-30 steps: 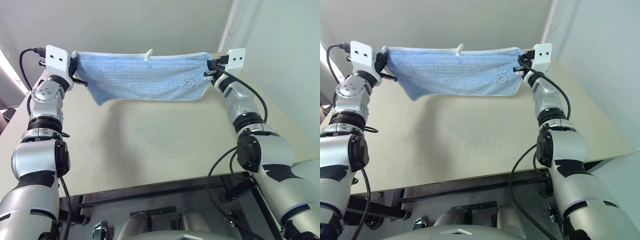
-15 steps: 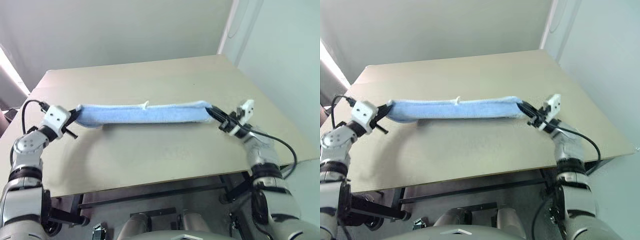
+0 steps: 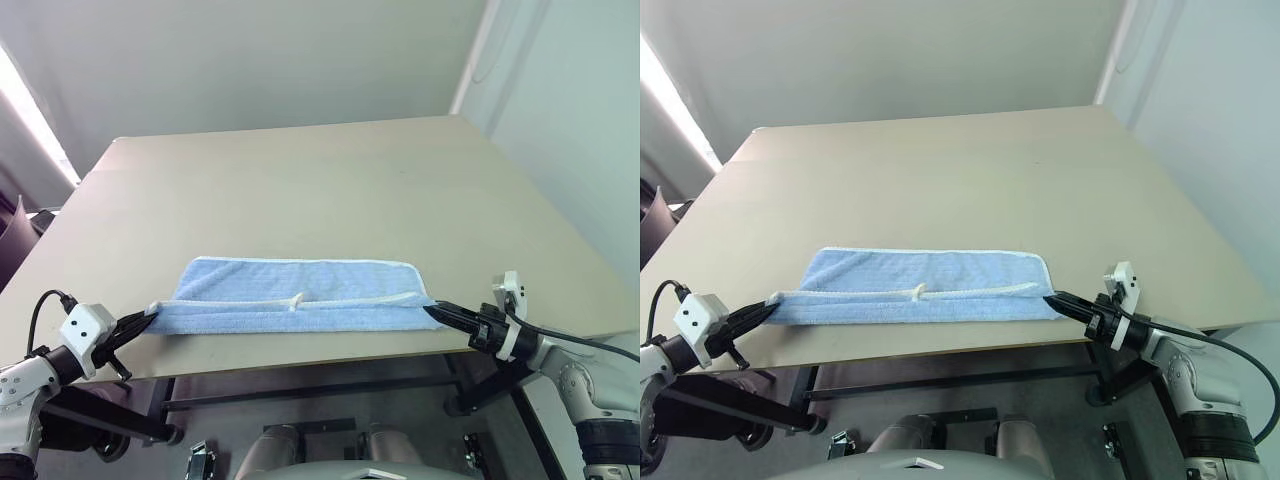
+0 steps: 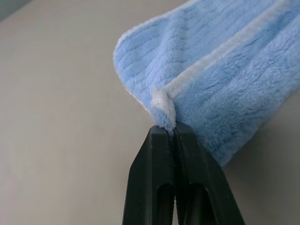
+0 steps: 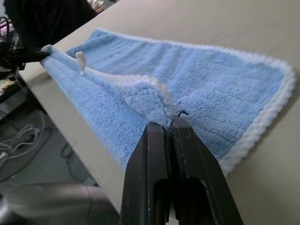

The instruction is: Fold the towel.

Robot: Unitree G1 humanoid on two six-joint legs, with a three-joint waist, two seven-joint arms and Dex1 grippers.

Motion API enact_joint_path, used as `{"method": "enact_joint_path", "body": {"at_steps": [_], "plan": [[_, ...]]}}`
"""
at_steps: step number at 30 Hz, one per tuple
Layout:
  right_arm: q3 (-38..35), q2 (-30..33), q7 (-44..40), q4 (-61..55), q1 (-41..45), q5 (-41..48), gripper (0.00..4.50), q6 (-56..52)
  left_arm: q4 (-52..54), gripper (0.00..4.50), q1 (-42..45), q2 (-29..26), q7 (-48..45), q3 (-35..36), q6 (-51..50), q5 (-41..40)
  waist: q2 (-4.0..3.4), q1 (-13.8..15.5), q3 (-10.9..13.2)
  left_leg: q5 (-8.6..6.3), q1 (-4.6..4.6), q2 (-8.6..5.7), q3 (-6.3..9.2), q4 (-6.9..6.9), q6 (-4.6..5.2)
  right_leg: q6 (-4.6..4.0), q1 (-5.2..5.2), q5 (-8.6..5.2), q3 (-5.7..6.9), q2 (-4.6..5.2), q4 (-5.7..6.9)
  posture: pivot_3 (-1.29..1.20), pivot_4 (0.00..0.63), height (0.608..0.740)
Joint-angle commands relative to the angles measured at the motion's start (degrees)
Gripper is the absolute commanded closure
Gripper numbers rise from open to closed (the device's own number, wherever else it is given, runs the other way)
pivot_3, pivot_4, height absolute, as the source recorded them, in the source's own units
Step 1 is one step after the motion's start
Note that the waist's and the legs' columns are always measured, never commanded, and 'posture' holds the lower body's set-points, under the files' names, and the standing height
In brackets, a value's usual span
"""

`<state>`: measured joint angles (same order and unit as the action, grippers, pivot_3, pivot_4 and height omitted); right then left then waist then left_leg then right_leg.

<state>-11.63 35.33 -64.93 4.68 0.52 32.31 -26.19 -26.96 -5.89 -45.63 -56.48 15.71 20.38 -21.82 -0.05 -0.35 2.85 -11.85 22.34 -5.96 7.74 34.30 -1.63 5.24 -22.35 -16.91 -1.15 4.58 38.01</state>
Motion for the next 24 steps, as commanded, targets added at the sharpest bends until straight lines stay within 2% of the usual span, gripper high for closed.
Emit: {"method": "enact_joint_path", "body": {"at_steps": [1,7,11,13,17,20,24], "plan": [[-4.2,1.5,3.5,2.3,3.7,-0.1,4.5,1.6,-0.6,4.45,5.3,-3.1,3.1,6.2,-4.3,-2.5,-0.03,0.3,0.0,0.0,0.0,0.16,-0.12,0.04,-0.01,0.0,-0.03,0.0,0.14,0.02,-0.04,0.0,0.0,0.74],[-1.9,-1.3,7.6,11.5,12.3,-2.2,4.5,3.3,-5.7,4.45,15.0,-1.3,3.7,3.3,-6.2,0.1,-0.04,0.6,0.0,0.0,0.02,0.76,-0.65,0.26,-0.01,-0.16,0.12,0.12,0.58,0.01,-0.13,0.0,0.0,0.74],[1.6,-2.9,10.5,19.6,17.0,-6.2,4.5,5.2,-13.4,4.45,22.1,3.4,11.3,0.8,-2.2,5.4,0.0,0.9,-0.1,0.1,0.08,0.77,-0.86,0.23,0.19,-0.31,0.04,0.28,0.46,-0.03,-0.12,0.0,0.0,0.74],[1.4,-4.3,12.4,23.0,19.4,-7.0,4.5,8.0,-15.2,4.45,23.2,5.3,12.8,0.5,-1.5,6.1,0.12,0.8,-0.1,0.08,0.07,0.75,-1.04,0.05,0.25,0.14,-0.09,0.53,0.29,-0.03,-0.12,0.0,0.0,0.74],[1.9,-5.9,13.1,27.4,23.0,-8.1,4.5,9.9,-16.5,4.45,22.5,7.4,11.5,-0.3,-1.6,6.7,0.2,0.6,-0.1,0.07,0.07,0.76,-1.15,-0.04,0.27,0.17,-0.19,0.55,0.17,-0.04,-0.12,0.0,0.0,0.74],[2.4,-6.8,13.6,29.3,24.5,-9.0,3.82,10.5,-16.2,3.82,22.3,8.3,11.5,-0.4,-1.7,6.5,0.19,0.7,-0.1,0.07,0.01,0.77,-1.14,0.02,0.26,0.16,-0.1,0.56,0.17,-0.06,-0.11,0.0,0.0,0.74],[1.9,-7.6,12.7,29.4,25.1,-8.5,2.41,11.5,-18.6,2.4,24.3,8.8,16.6,-0.1,-1.0,8.3,0.19,0.9,-0.1,0.07,-0.02,0.78,-1.13,0.24,0.26,0.14,0.04,0.55,0.17,-0.07,-0.11,0.0,0.0,0.74]]}}
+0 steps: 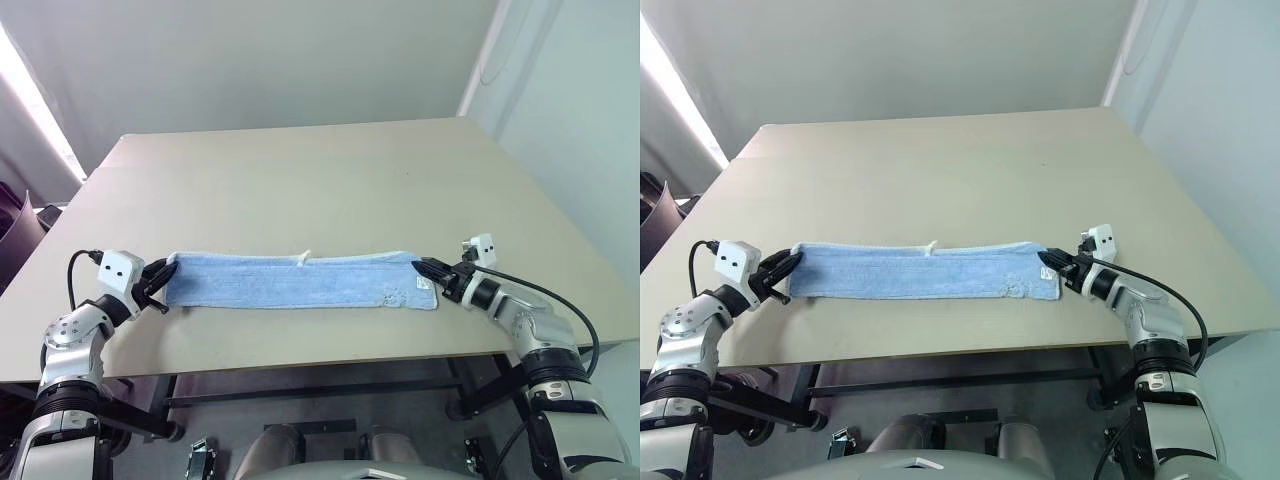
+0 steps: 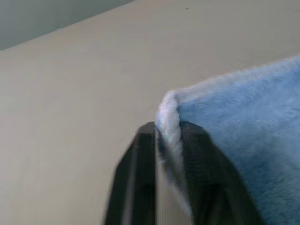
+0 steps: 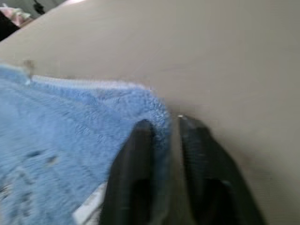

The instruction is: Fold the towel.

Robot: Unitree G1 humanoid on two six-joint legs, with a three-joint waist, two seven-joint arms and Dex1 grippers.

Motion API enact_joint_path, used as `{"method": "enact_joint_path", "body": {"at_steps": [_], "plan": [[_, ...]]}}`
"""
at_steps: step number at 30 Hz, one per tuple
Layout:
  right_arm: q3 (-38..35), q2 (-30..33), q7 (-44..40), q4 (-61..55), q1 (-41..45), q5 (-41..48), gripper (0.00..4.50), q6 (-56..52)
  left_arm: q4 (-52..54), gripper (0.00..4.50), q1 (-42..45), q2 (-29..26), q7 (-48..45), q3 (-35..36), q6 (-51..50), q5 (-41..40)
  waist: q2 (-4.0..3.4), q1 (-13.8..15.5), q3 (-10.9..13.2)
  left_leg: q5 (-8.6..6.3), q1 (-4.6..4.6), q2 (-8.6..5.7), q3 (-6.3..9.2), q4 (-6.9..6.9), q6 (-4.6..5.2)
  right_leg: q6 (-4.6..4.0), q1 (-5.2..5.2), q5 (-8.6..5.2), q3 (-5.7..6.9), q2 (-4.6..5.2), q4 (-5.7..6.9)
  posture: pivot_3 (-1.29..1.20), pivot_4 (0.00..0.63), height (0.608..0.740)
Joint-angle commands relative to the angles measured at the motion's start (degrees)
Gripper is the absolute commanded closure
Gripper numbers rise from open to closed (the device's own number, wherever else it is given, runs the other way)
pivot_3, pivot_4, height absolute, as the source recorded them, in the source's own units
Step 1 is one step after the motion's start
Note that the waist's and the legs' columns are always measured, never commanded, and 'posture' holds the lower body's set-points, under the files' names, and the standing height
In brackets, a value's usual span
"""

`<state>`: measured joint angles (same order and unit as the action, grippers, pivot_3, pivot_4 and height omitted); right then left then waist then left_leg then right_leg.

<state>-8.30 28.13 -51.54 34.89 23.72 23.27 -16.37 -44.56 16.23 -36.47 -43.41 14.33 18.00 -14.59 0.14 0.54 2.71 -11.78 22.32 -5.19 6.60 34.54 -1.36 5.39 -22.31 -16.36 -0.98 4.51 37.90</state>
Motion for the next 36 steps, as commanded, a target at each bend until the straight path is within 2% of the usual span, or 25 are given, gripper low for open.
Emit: {"method": "enact_joint_path", "body": {"at_steps": [1,5,6,9,14,17,19,24,36], "plan": [[-1.7,-0.4,-0.8,-0.8,1.9,0.7,2.0,1.5,-1.1,2.01,2.8,0.0,4.0,1.4,1.6,1.0,0.0,0.0,0.0,0.0,0.0,0.0,0.01,0.07,0.0,0.0,0.02,0.0,0.01,-0.01,0.0,0.0,0.0,0.74],[-2.6,0.8,0.7,1.0,3.3,0.9,0.58,-2.6,2.6,0.64,3.3,1.5,5.2,2.9,1.5,-1.5,-0.01,0.1,0.0,-0.02,0.03,-0.01,0.01,0.33,0.02,0.01,0.04,0.02,0.02,-0.01,0.01,0.0,0.0,0.74],[-3.3,1.5,1.0,1.2,4.2,2.1,0.28,-6.5,4.4,0.63,2.9,1.7,5.4,3.3,0.6,-2.2,-0.01,0.1,0.0,-0.03,0.04,-0.01,0.01,0.39,0.03,-0.03,0.05,0.04,0.01,-0.01,0.01,0.0,0.0,0.74],[-7.0,5.0,1.0,0.8,7.1,7.5,0.28,-21.9,15.6,0.63,-0.9,1.6,2.6,3.3,-7.1,-6.4,-0.02,0.0,0.0,-0.03,0.09,0.0,0.01,0.5,0.03,-0.11,0.05,0.04,0.0,0.0,0.02,0.0,0.0,0.74],[-9.6,10.8,-0.2,-2.7,8.8,14.3,0.28,-44.7,37.3,0.63,-10.5,-2.7,-3.6,1.4,-28.7,-14.9,-0.04,-0.3,0.0,-0.11,0.2,0.05,-0.04,0.41,0.15,-0.2,-0.02,-0.03,-0.07,0.0,0.0,0.0,0.0,0.74],[-13.4,13.2,-1.0,-1.0,9.7,19.1,0.28,-56.9,45.9,0.63,-15.3,-4.7,-6.7,0.5,-35.3,-17.5,-0.11,-0.5,0.1,-0.11,0.2,0.08,-0.07,0.34,0.15,-0.27,-0.04,-0.08,-0.07,-0.01,-0.01,0.0,0.0,0.74],[-13.3,14.3,-1.4,-2.1,8.5,20.1,0.28,-61.6,49.7,0.63,-17.4,-5.5,-8.3,-0.7,-38.6,-18.3,-0.16,-0.5,0.1,-0.12,0.2,0.09,-0.09,0.39,0.15,-0.27,0.0,-0.08,-0.07,0.0,-0.03,0.0,0.0,0.74],[-10.7,15.7,-2.2,-7.1,3.9,21.3,0.28,-68.0,54.3,0.63,-18.5,-4.2,-9.8,-5.6,-39.9,-16.3,-0.17,-0.3,0.1,-0.24,0.21,0.09,-0.16,0.47,0.02,-0.26,0.08,-0.09,-0.05,0.08,-0.17,0.0,0.0,0.74],[-8.2,13.1,-1.9,-11.7,-0.4,21.9,0.28,-69.1,55.4,0.63,-17.8,-1.2,-9.5,-10.5,-39.2,-13.2,-0.22,-0.2,0.1,-0.32,0.33,0.1,-0.3,0.44,0.4,-0.2,0.06,-0.06,-0.05,0.11,-0.47,0.0,0.0,0.74]]}}
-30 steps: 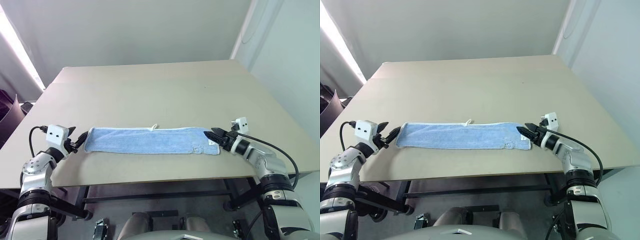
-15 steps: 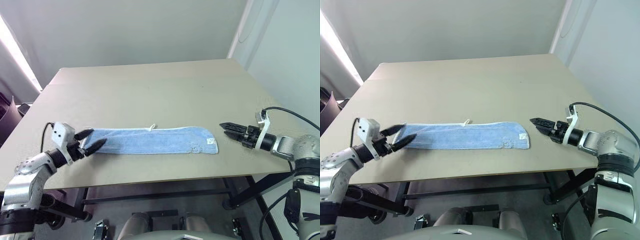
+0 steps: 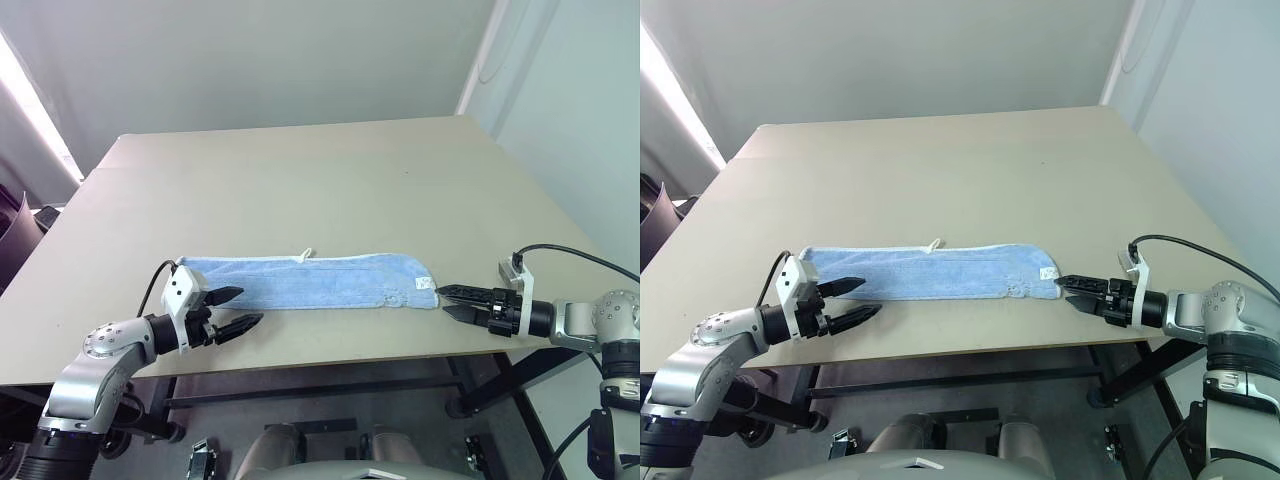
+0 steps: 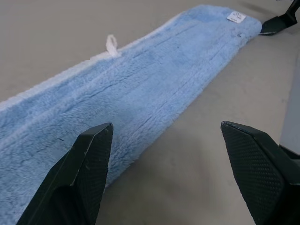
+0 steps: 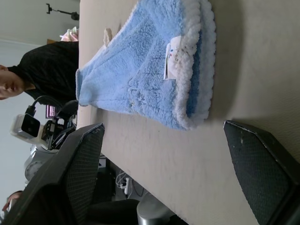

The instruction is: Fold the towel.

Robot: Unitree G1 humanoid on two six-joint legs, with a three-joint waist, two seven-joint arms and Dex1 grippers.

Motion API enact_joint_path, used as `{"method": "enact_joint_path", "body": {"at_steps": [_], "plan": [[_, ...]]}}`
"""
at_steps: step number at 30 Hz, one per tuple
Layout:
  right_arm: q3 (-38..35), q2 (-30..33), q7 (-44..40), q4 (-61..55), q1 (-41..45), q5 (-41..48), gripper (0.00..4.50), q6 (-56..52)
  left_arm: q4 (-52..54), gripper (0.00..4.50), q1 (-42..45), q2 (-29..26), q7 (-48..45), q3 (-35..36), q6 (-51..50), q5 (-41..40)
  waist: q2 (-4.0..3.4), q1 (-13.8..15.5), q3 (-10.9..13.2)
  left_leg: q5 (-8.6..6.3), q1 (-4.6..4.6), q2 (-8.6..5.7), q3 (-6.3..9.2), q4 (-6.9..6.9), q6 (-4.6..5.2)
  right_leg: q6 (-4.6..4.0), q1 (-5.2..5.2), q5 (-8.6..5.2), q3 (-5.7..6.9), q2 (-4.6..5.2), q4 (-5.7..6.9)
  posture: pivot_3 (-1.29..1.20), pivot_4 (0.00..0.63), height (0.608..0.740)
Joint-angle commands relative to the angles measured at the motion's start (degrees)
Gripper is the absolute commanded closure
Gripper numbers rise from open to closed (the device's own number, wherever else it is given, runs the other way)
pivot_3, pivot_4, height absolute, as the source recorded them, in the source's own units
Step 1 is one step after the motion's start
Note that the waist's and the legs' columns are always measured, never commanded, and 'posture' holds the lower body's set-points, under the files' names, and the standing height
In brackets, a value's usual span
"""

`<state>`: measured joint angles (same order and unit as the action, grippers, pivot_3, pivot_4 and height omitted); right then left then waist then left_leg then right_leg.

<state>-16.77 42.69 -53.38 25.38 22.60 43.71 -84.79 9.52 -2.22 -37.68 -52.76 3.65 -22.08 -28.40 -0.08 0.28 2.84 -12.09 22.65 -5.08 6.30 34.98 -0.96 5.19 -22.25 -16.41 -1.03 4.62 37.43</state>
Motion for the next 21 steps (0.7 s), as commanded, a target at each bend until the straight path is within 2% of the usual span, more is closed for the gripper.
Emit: {"method": "enact_joint_path", "body": {"at_steps": [1,8,15,18,21], "plan": [[0.3,-2.2,0.2,-2.0,1.2,1.4,0.28,-0.5,1.1,0.63,0.8,0.2,-0.2,0.0,1.0,0.8,0.03,0.0,0.0,0.0,0.0,0.0,0.0,0.01,0.0,0.01,0.01,0.01,0.0,0.0,-0.01,0.0,0.0,0.74],[-0.5,-8.0,3.7,0.8,6.5,-0.2,0.28,2.5,1.3,0.63,1.5,1.3,0.0,-1.1,1.1,2.1,0.01,-0.2,0.0,-0.09,-0.02,0.01,-0.01,0.04,-0.14,0.06,0.03,0.03,0.01,-0.01,-0.01,0.0,0.0,0.74],[-0.1,-8.1,4.6,4.7,7.7,-2.1,0.28,5.7,1.3,0.63,0.8,1.1,0.0,-0.9,1.8,3.8,0.01,0.4,0.0,-0.06,0.12,-0.02,-0.01,0.01,0.09,0.11,-0.01,0.07,0.03,0.01,-0.23,0.0,0.0,0.74],[-0.8,-7.4,4.5,6.1,7.6,-2.2,0.91,6.0,1.3,0.63,0.8,1.2,0.2,-0.3,1.5,3.6,0.01,0.4,0.0,-0.06,0.12,-0.02,-0.01,0.03,0.1,0.13,0.0,0.09,0.02,0.01,-0.24,0.0,0.0,0.74],[-0.6,-6.6,3.4,5.8,6.9,-1.8,1.94,5.6,1.1,0.63,0.8,1.0,0.2,-0.4,1.6,4.0,0.0,0.4,0.0,-0.07,0.12,-0.01,-0.01,0.04,0.1,0.15,0.0,0.1,0.02,0.01,-0.24,0.0,0.0,0.74]]}}
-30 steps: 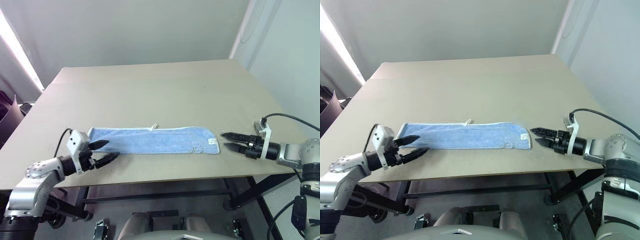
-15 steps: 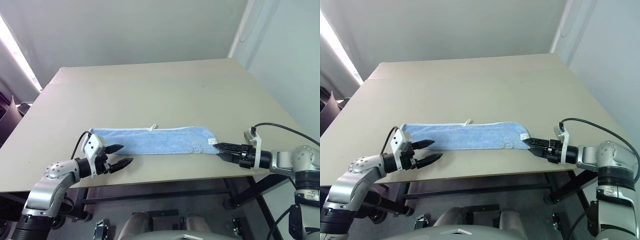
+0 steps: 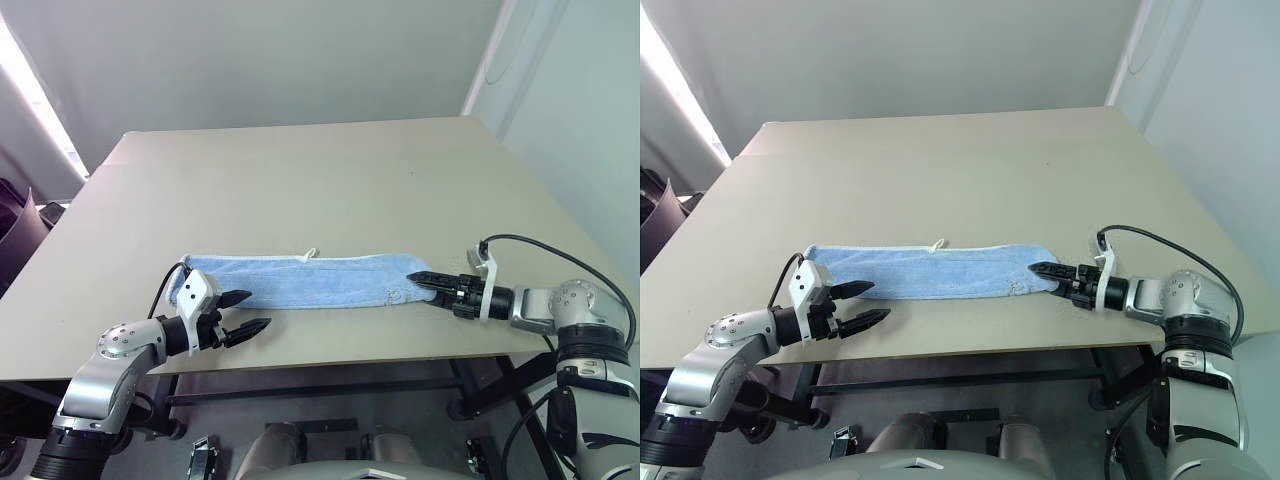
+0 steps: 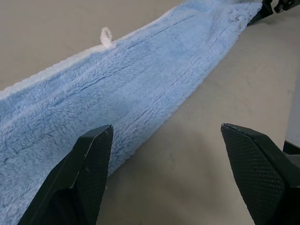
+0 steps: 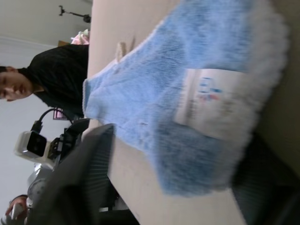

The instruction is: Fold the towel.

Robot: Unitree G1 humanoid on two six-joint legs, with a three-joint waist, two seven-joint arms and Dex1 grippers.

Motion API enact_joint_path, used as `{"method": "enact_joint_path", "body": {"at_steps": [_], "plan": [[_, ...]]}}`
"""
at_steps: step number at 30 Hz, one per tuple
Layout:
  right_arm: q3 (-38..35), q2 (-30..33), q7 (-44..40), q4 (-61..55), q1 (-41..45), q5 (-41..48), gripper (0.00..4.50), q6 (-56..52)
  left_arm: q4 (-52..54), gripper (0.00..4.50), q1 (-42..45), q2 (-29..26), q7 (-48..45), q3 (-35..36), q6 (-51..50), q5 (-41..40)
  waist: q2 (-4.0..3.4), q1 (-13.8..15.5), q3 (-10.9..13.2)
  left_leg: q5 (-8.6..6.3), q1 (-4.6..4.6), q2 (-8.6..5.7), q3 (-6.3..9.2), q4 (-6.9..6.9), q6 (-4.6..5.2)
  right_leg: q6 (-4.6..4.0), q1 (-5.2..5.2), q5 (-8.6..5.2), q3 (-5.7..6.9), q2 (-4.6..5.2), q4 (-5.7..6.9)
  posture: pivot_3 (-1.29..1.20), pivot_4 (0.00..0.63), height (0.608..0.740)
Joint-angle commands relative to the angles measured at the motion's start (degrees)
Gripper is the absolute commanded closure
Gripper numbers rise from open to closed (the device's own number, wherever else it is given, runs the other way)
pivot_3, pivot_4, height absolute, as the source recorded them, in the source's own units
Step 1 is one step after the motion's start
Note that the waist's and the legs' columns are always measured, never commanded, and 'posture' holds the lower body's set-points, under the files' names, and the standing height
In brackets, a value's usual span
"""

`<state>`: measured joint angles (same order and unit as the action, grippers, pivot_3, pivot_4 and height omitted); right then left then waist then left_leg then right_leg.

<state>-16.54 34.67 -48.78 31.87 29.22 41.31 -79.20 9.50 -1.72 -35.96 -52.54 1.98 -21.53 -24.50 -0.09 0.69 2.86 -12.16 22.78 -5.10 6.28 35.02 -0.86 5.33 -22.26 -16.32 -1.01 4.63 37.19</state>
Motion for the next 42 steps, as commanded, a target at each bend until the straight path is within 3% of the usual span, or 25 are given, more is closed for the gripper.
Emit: {"method": "enact_joint_path", "body": {"at_steps": [1,7,16,21,26,35,42], "plan": [[-1.1,1.7,-1.6,-0.7,0.4,0.9,2.26,-0.3,1.1,0.63,0.4,-0.7,0.0,1.3,1.1,0.2,0.0,0.0,0.0,0.0,0.0,0.0,0.0,0.0,0.0,0.0,0.0,0.0,0.0,0.0,0.0,0.0,0.0,0.74],[-2.2,3.4,-3.6,0.2,0.8,1.5,4.47,-0.4,-1.5,0.63,2.7,0.2,0.4,0.7,2.3,1.3,-0.01,0.0,0.0,0.0,0.01,0.0,0.0,-0.01,0.0,0.0,-0.01,0.0,0.0,0.0,0.0,0.0,0.0,0.74],[8.9,19.9,-18.7,6.4,1.1,-6.9,4.47,9.9,-3.0,0.63,3.5,0.7,0.9,0.6,1.9,2.2,-0.1,0.0,0.1,-0.05,0.18,-0.05,-0.03,0.03,0.11,0.05,-0.09,0.02,0.03,0.04,-0.14,0.0,0.0,0.74],[14.5,25.3,-25.8,10.8,7.0,-13.3,4.47,18.1,-3.0,0.63,3.3,1.0,1.5,1.4,1.4,1.4,-0.24,-0.6,0.1,-0.05,0.16,-0.01,-0.13,0.07,0.1,0.07,-0.11,0.03,0.02,0.03,-0.11,0.0,0.0,0.74],[16.1,24.8,-28.1,5.8,9.4,-15.7,4.47,23.3,-3.7,0.63,4.3,0.9,1.7,0.9,1.4,1.8,-0.25,-1.3,0.1,-0.14,0.14,0.0,-0.13,0.08,-0.05,0.12,-0.08,0.06,0.02,0.05,-0.12,0.0,0.0,0.74],[15.2,20.2,-25.0,-28.0,0.3,-10.7,4.47,25.1,-4.6,0.63,5.6,-0.4,1.2,1.0,1.3,2.2,-0.27,-1.2,0.1,-0.05,0.55,-0.01,-0.06,0.1,0.1,0.33,-0.52,0.17,0.02,0.05,-0.08,0.0,0.0,0.74],[21.3,12.7,-22.3,-36.1,2.8,-9.8,4.47,24.6,-4.7,0.63,6.3,-0.8,1.0,0.3,1.0,2.7,-0.2,-1.0,0.1,-0.13,0.54,-0.02,-0.05,0.22,-0.04,0.25,-0.43,0.14,0.02,0.07,-0.1,0.0,0.0,0.74]]}}
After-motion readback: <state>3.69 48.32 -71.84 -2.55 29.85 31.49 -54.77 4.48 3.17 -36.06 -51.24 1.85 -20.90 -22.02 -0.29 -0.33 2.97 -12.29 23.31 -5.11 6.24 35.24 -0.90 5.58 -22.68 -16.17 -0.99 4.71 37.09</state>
